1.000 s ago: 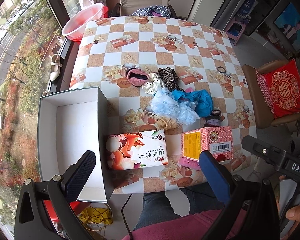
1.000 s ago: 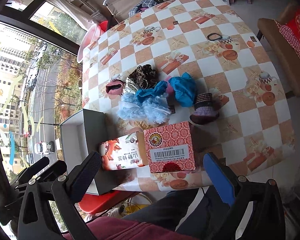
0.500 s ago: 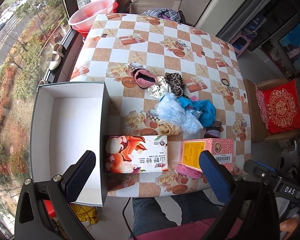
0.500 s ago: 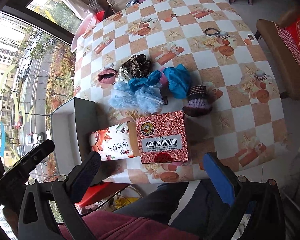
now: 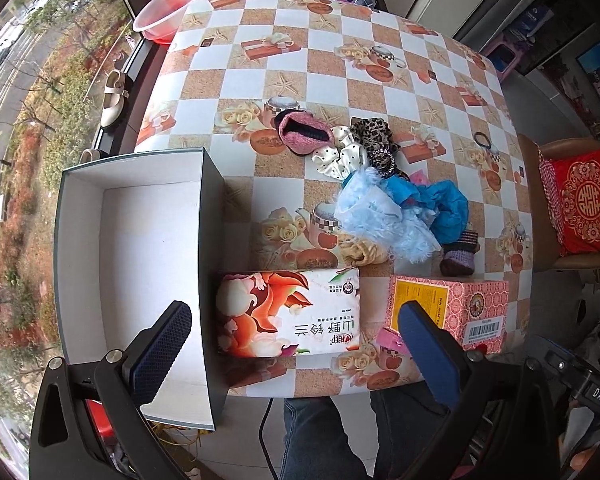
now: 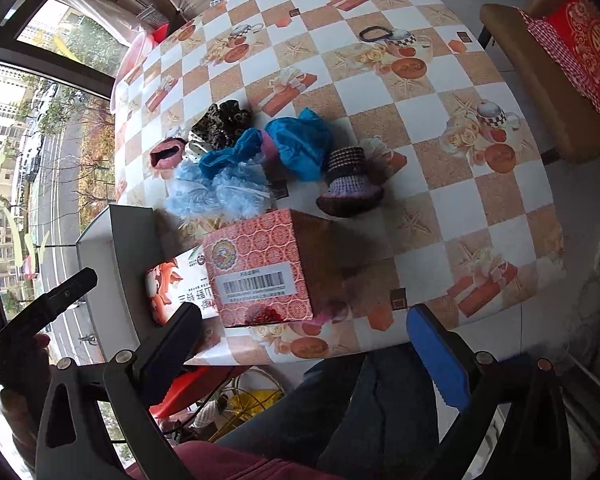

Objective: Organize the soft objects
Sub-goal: 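Move both grippers toward the pile of soft items on the table, then grasp the pink-black sock with the left gripper while the right gripper grasps the knitted hat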

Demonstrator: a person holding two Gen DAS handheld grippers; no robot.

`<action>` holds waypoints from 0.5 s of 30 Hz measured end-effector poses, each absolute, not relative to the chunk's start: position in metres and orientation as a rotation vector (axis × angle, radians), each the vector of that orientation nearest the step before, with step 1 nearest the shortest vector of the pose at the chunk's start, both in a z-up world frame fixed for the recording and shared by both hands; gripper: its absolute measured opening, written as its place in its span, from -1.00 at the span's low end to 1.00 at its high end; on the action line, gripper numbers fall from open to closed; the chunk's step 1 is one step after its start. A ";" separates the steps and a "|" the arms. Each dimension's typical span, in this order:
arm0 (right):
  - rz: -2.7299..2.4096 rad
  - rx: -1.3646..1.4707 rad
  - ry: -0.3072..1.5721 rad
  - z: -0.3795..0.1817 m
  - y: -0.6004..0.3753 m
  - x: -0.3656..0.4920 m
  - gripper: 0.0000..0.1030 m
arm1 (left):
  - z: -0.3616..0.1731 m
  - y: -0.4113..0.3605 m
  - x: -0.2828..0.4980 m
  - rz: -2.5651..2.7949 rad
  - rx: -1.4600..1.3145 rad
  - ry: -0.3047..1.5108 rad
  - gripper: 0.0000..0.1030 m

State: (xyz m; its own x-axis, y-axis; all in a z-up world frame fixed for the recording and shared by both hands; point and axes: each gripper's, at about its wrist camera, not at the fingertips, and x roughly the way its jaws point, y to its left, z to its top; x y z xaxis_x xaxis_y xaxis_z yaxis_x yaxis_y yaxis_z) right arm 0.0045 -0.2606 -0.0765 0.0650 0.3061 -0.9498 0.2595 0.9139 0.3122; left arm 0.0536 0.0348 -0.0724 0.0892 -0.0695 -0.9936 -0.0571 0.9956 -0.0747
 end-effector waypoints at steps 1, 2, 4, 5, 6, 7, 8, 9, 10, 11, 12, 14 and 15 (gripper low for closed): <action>0.030 0.468 1.528 -0.080 -0.266 0.007 1.00 | -0.075 0.033 0.059 -0.004 -0.105 1.490 1.00; 0.026 0.471 1.535 -0.083 -0.271 0.011 1.00 | -0.078 0.032 0.065 0.003 -0.107 1.495 1.00; 0.025 0.471 1.547 -0.091 -0.279 0.019 1.00 | -0.081 0.031 0.077 0.023 -0.106 1.498 1.00; 0.028 0.472 1.554 -0.095 -0.282 0.024 1.00 | -0.083 0.030 0.083 0.035 -0.103 1.497 1.00; 0.031 0.472 1.561 -0.099 -0.286 0.029 1.00 | -0.084 0.029 0.089 0.045 -0.104 1.496 1.00; 0.037 0.472 1.568 -0.104 -0.288 0.035 1.00 | -0.085 0.029 0.096 0.056 -0.107 1.496 1.00; 0.041 0.468 1.577 -0.107 -0.290 0.040 1.00 | -0.086 0.028 0.102 0.067 -0.117 1.498 1.00; 0.046 0.458 1.584 -0.111 -0.291 0.046 1.00 | -0.087 0.029 0.107 0.077 -0.131 1.497 1.00; 0.055 0.449 1.591 -0.114 -0.292 0.051 1.00 | -0.089 0.029 0.113 0.085 -0.146 1.498 1.00; 0.065 0.447 1.595 -0.118 -0.294 0.056 1.00 | -0.091 0.028 0.119 0.093 -0.159 1.498 1.00; 0.072 0.452 1.604 -0.123 -0.296 0.060 1.00 | -0.096 0.027 0.127 0.101 -0.167 1.496 1.00; 0.082 0.444 1.622 -0.134 -0.298 0.071 1.00 | -0.108 0.026 0.143 0.124 -0.178 1.502 1.00; 0.081 0.432 1.633 -0.141 -0.298 0.076 1.00 | -0.115 0.026 0.152 0.134 -0.184 1.509 1.00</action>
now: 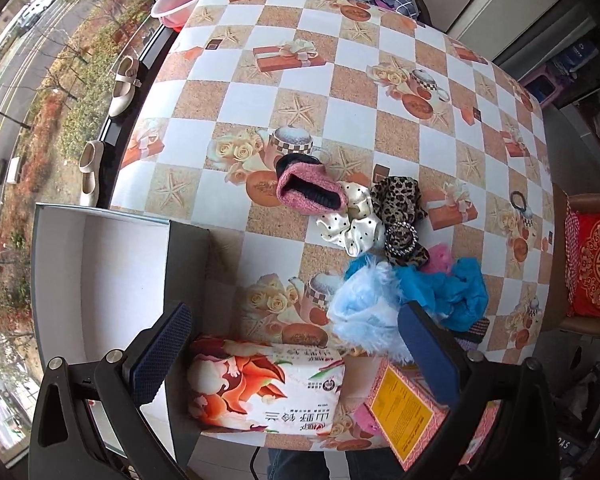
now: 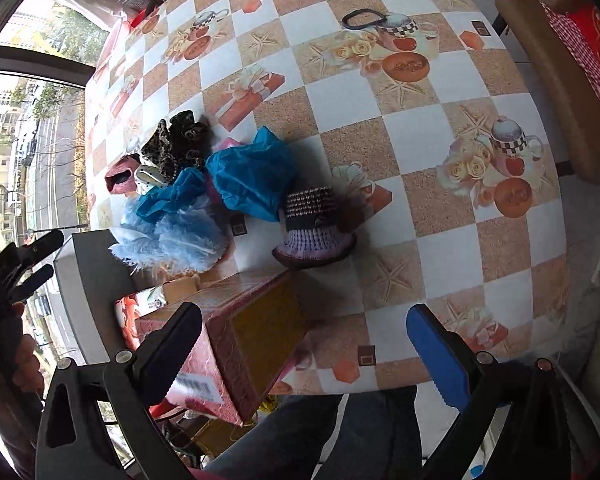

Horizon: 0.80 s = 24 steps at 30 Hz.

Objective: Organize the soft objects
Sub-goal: 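Grasp the pink-black sock with the left gripper while the right gripper grasps the knitted hat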

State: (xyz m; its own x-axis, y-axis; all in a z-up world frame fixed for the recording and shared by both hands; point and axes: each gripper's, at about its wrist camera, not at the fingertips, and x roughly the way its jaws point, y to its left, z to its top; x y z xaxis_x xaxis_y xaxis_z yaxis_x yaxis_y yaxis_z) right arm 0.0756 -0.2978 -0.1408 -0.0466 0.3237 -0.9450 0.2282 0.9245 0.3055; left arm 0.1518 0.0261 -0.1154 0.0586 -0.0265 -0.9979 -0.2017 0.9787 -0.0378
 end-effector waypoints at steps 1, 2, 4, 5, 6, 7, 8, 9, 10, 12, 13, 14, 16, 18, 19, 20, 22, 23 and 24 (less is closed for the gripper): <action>0.083 0.417 1.646 -0.148 -0.298 0.080 1.00 | -0.123 0.026 0.160 0.143 -0.190 1.517 1.00; 0.089 0.406 1.660 -0.155 -0.297 0.085 1.00 | -0.131 0.027 0.169 0.157 -0.193 1.526 1.00; 0.103 0.401 1.691 -0.171 -0.296 0.093 1.00 | -0.147 0.029 0.185 0.189 -0.195 1.533 1.00; 0.108 0.402 1.704 -0.179 -0.296 0.097 1.00 | -0.154 0.031 0.192 0.206 -0.197 1.533 1.00; 0.113 0.403 1.717 -0.187 -0.296 0.099 1.00 | -0.161 0.033 0.199 0.222 -0.201 1.539 1.00; 0.114 0.403 1.731 -0.194 -0.296 0.102 1.00 | -0.168 0.035 0.205 0.233 -0.209 1.552 1.00; 0.117 0.404 1.743 -0.201 -0.296 0.104 1.00 | -0.176 0.036 0.211 0.241 -0.215 1.565 1.00; 0.123 0.410 1.753 -0.207 -0.295 0.107 1.00 | -0.183 0.036 0.217 0.249 -0.212 1.576 1.00; 0.131 0.418 1.761 -0.213 -0.295 0.109 1.00 | -0.190 0.035 0.221 0.257 -0.196 1.584 1.00; 0.145 0.422 1.780 -0.224 -0.293 0.113 1.00 | -0.203 0.034 0.230 0.277 -0.153 1.597 0.93; 0.155 0.426 1.789 -0.229 -0.292 0.115 1.00 | -0.210 0.033 0.234 0.281 -0.143 1.611 0.85; 0.166 0.430 1.796 -0.233 -0.290 0.116 1.00 | -0.216 0.034 0.237 0.287 -0.145 1.626 0.84; 0.177 0.423 1.808 -0.240 -0.289 0.118 1.00 | -0.227 0.037 0.241 0.286 -0.179 1.653 0.76; 0.190 0.414 1.813 -0.247 -0.287 0.120 1.00 | -0.234 0.037 0.244 0.284 -0.194 1.669 0.62; 0.194 0.406 1.814 -0.250 -0.285 0.123 1.00 | -0.237 0.036 0.247 0.277 -0.192 1.679 0.58; 0.197 0.396 1.817 -0.253 -0.283 0.125 1.00 | -0.239 0.034 0.248 0.273 -0.186 1.687 0.55; 0.207 0.386 1.825 -0.259 -0.281 0.126 1.00 | -0.242 0.032 0.252 0.256 -0.176 1.688 0.31; 0.209 0.380 1.826 -0.262 -0.279 0.125 1.00 | -0.243 0.032 0.253 0.254 -0.179 1.691 0.22; 0.208 0.369 1.825 -0.263 -0.278 0.124 0.98 | -0.243 0.031 0.254 0.246 -0.196 1.691 -0.03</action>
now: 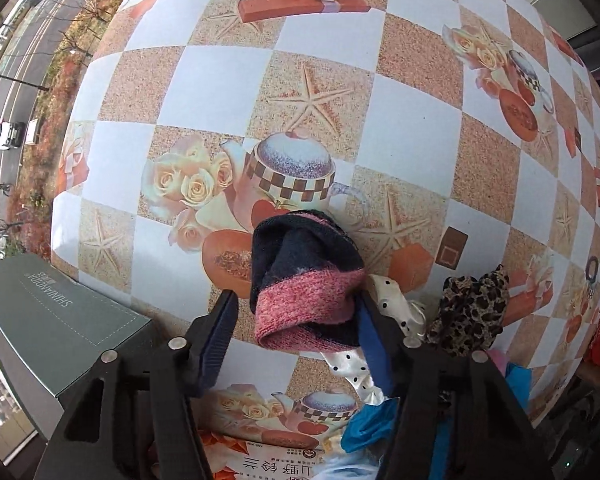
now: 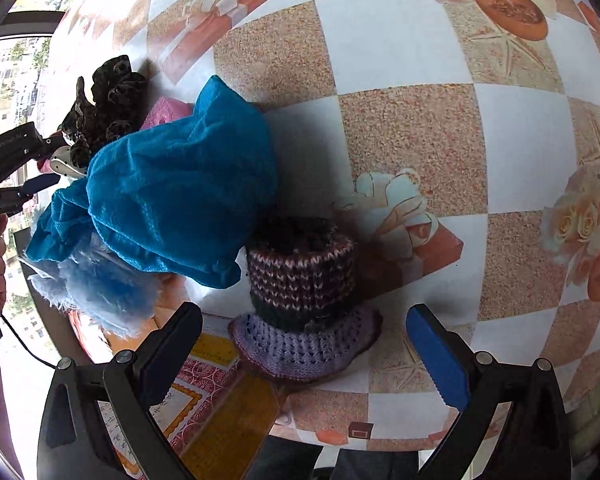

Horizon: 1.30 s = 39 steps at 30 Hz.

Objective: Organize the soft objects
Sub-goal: 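Grasp the pink-black sock with the left gripper while the right gripper grasps the knitted hat, then carry the sock with the left gripper while the right gripper carries the hat to the white box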

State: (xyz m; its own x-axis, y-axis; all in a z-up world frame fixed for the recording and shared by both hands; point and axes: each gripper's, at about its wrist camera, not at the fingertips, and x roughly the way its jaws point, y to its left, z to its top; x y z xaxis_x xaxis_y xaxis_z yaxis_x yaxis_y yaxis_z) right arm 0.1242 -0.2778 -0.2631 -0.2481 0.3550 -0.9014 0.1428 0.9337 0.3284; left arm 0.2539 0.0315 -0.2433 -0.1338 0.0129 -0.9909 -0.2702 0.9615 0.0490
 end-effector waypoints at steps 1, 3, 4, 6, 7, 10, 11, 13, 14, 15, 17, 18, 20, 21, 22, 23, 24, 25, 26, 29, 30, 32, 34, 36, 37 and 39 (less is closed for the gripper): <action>0.206 0.352 1.820 -0.263 -0.277 0.123 0.88 | -0.245 0.031 0.254 0.229 -0.227 1.687 -0.26; 0.232 0.348 1.820 -0.265 -0.272 0.117 0.35 | -0.240 0.030 0.254 0.219 -0.253 1.671 -0.45; 0.233 0.346 1.818 -0.265 -0.272 0.115 0.28 | -0.237 0.030 0.253 0.213 -0.251 1.657 -0.55; 0.246 0.361 1.792 -0.263 -0.276 0.113 0.03 | -0.228 0.032 0.251 0.215 -0.245 1.622 -0.60; 0.244 0.371 1.776 -0.260 -0.281 0.113 0.01 | -0.220 0.032 0.249 0.219 -0.243 1.602 -0.61; 0.239 0.383 1.732 -0.249 -0.299 0.113 -0.02 | -0.203 0.031 0.247 0.210 -0.229 1.551 -0.61; 0.235 0.390 1.721 -0.245 -0.303 0.113 -0.02 | -0.198 0.030 0.246 0.203 -0.218 1.540 -0.61; 0.227 0.408 1.702 -0.240 -0.310 0.112 -0.02 | -0.188 0.027 0.243 0.184 -0.197 1.518 -0.61; 0.224 0.417 1.691 -0.235 -0.313 0.110 -0.02 | -0.183 0.025 0.241 0.172 -0.185 1.506 -0.61; 0.219 0.420 1.682 -0.234 -0.315 0.110 -0.02 | -0.177 0.020 0.236 0.164 -0.168 1.495 -0.61; 0.209 0.422 1.668 -0.233 -0.322 0.113 -0.02 | -0.171 0.012 0.228 0.157 -0.135 1.476 -0.61; 0.207 0.426 1.660 -0.228 -0.326 0.113 -0.02 | -0.168 0.011 0.224 0.147 -0.131 1.469 -0.61; 0.201 0.434 1.640 -0.219 -0.325 0.119 -0.02 | -0.166 0.013 0.218 0.126 -0.138 1.460 -0.61; 0.204 0.440 1.632 -0.217 -0.324 0.117 -0.02 | -0.163 0.013 0.213 0.115 -0.140 1.454 -0.61; 0.207 0.444 1.625 -0.214 -0.325 0.117 -0.02 | -0.159 0.013 0.208 0.105 -0.140 1.449 -0.61; 0.209 0.443 1.620 -0.210 -0.339 0.119 -0.02 | -0.155 0.012 0.205 0.095 -0.138 1.444 -0.61; 0.212 0.442 1.615 -0.205 -0.340 0.119 -0.02 | -0.153 0.010 0.199 0.085 -0.135 1.441 -0.61; 0.216 0.443 1.610 -0.201 -0.344 0.118 -0.02 | -0.152 0.009 0.194 0.076 -0.134 1.438 -0.61; 0.217 0.444 1.606 -0.198 -0.346 0.118 -0.02 | -0.148 0.008 0.187 0.067 -0.134 1.435 -0.61; 0.217 0.447 1.589 -0.189 -0.340 0.113 -0.02 | -0.140 0.008 0.169 0.050 -0.129 1.424 -0.61; 0.220 0.450 1.584 -0.186 -0.340 0.113 -0.02 | -0.137 0.008 0.163 0.045 -0.130 1.418 -0.61; 0.227 0.443 1.570 -0.177 -0.334 0.112 -0.02 | -0.132 0.009 0.152 0.035 -0.142 1.410 -0.61; 0.247 0.431 1.553 -0.166 -0.325 0.114 -0.02 | -0.128 0.010 0.141 0.030 -0.150 1.403 -0.61; 0.275 0.414 1.532 -0.153 -0.312 0.116 -0.02 | -0.123 0.012 0.129 0.027 -0.149 1.396 -0.61; 0.292 0.402 1.522 -0.146 -0.304 0.117 -0.02 | -0.121 0.012 0.123 0.025 -0.152 1.392 -0.61; 0.330 0.381 1.504 -0.133 -0.289 0.118 -0.02 | -0.117 0.013 0.112 0.017 -0.157 1.385 -0.61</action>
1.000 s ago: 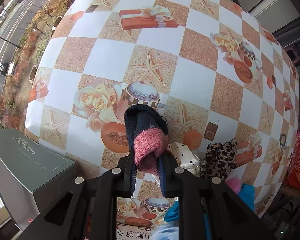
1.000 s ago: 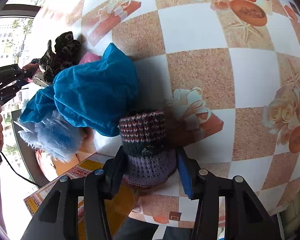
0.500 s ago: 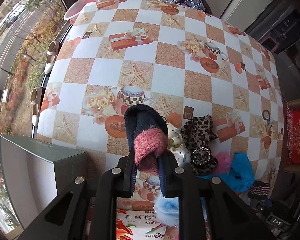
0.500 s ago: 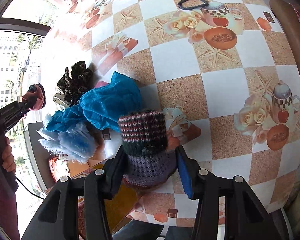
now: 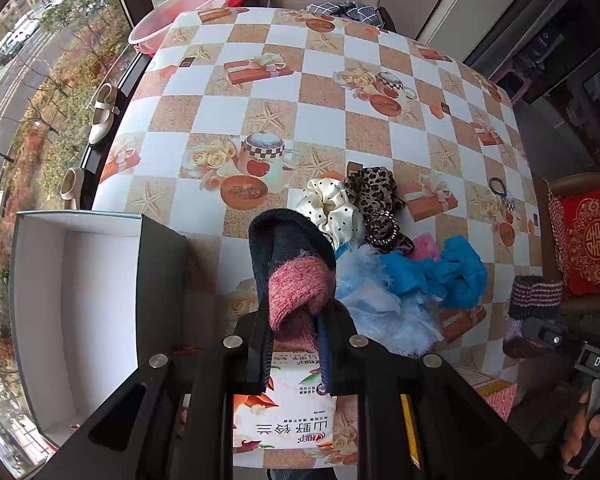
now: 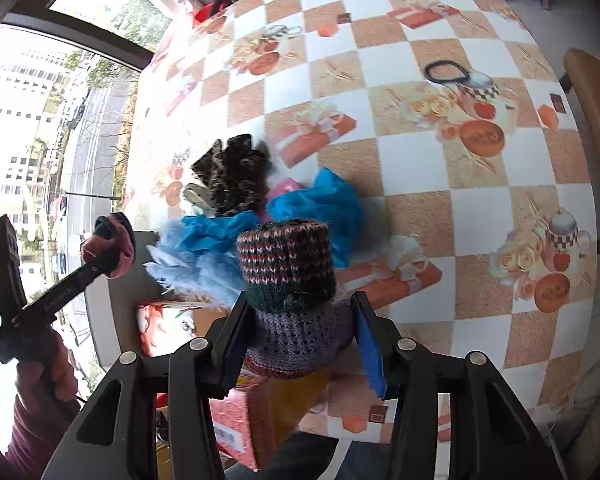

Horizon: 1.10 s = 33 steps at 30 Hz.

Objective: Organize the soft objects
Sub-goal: 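Carry the sock with the left gripper while the right gripper carries the hat to the white box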

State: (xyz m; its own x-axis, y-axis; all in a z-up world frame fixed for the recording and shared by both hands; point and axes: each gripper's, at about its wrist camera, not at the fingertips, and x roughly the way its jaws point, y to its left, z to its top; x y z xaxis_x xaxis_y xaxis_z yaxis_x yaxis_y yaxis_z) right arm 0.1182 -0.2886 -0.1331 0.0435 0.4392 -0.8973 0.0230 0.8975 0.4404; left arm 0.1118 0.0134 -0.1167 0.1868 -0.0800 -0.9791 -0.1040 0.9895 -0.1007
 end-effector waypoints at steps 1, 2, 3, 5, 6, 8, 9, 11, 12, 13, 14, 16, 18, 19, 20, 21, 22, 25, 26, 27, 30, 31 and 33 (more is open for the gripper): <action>0.351 0.369 1.496 -0.127 -0.280 0.119 -0.02 | -0.114 0.014 0.106 0.015 -0.155 1.379 -0.61; 0.369 0.355 1.488 -0.121 -0.271 0.119 -0.02 | -0.112 0.014 0.100 0.015 -0.151 1.373 -0.61; 0.388 0.343 1.482 -0.116 -0.263 0.119 -0.02 | -0.110 0.015 0.094 0.015 -0.145 1.367 -0.61; 0.422 0.321 1.476 -0.109 -0.246 0.118 -0.02 | -0.107 0.016 0.083 0.014 -0.148 1.362 -0.61; 0.437 0.310 1.475 -0.105 -0.239 0.117 -0.02 | -0.106 0.018 0.077 0.012 -0.154 1.362 -0.61; 0.467 0.288 1.474 -0.100 -0.223 0.114 -0.02 | -0.104 0.021 0.066 0.010 -0.170 1.359 -0.61; 0.480 0.277 1.474 -0.097 -0.216 0.111 -0.02 | -0.102 0.023 0.060 0.009 -0.175 1.357 -0.61; 0.507 0.253 1.476 -0.093 -0.202 0.106 -0.02 | -0.099 0.027 0.049 0.012 -0.184 1.349 -0.61; 0.520 0.241 1.476 -0.091 -0.196 0.103 -0.02 | -0.098 0.029 0.043 0.012 -0.187 1.347 -0.61; 0.532 0.229 1.478 -0.089 -0.189 0.100 -0.02 | -0.097 0.031 0.038 0.011 -0.192 1.347 -0.61; 0.544 0.217 1.480 -0.087 -0.183 0.097 -0.02 | -0.096 0.033 0.032 0.012 -0.198 1.345 -0.61; 0.567 0.190 1.486 -0.084 -0.170 0.090 -0.02 | -0.095 0.036 0.022 0.011 -0.207 1.345 -0.61; 0.587 0.164 1.494 -0.083 -0.158 0.082 -0.02 | -0.095 0.039 0.012 0.016 -0.214 1.341 -0.61; 0.597 0.149 1.499 -0.083 -0.153 0.078 -0.02 | -0.095 0.041 0.007 0.019 -0.216 1.341 -0.61; 0.603 0.134 1.506 -0.083 -0.148 0.074 -0.02 | -0.095 0.043 0.002 0.022 -0.223 1.342 -0.61; 0.609 0.121 1.512 -0.084 -0.144 0.070 -0.02 | -0.095 0.045 -0.003 0.021 -0.234 1.343 -0.61; 0.616 0.110 1.520 -0.085 -0.139 0.066 -0.02 | -0.095 0.047 -0.008 0.022 -0.244 1.343 -0.61; 0.628 0.075 1.544 -0.088 -0.128 0.053 -0.02 | -0.095 0.052 -0.022 0.025 -0.261 1.341 -0.61; 0.631 0.064 1.553 -0.089 -0.125 0.049 -0.02 | -0.095 0.054 -0.026 0.028 -0.267 1.340 -0.61; 0.633 0.052 1.562 -0.090 -0.122 0.046 -0.02 | -0.095 0.055 -0.031 0.030 -0.273 1.340 -0.61; 0.640 0.017 1.584 -0.094 -0.112 0.034 -0.02 | -0.098 0.058 -0.043 0.037 -0.284 1.344 -0.61; 0.645 0.008 1.591 -0.095 -0.108 0.031 -0.02 | -0.098 0.060 -0.047 0.039 -0.287 1.346 -0.61; 0.657 -0.008 1.603 -0.097 -0.100 0.025 -0.02 | -0.099 0.064 -0.053 0.046 -0.301 1.346 -0.61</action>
State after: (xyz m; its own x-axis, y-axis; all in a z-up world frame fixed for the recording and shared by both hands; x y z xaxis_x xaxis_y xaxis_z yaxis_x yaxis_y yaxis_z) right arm 0.0254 -0.1004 -0.0975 -0.1609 0.3692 -0.9153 -0.3795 0.8329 0.4027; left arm -0.0530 0.0641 -0.0992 0.2286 -0.1402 -0.9634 -0.2049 0.9605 -0.1884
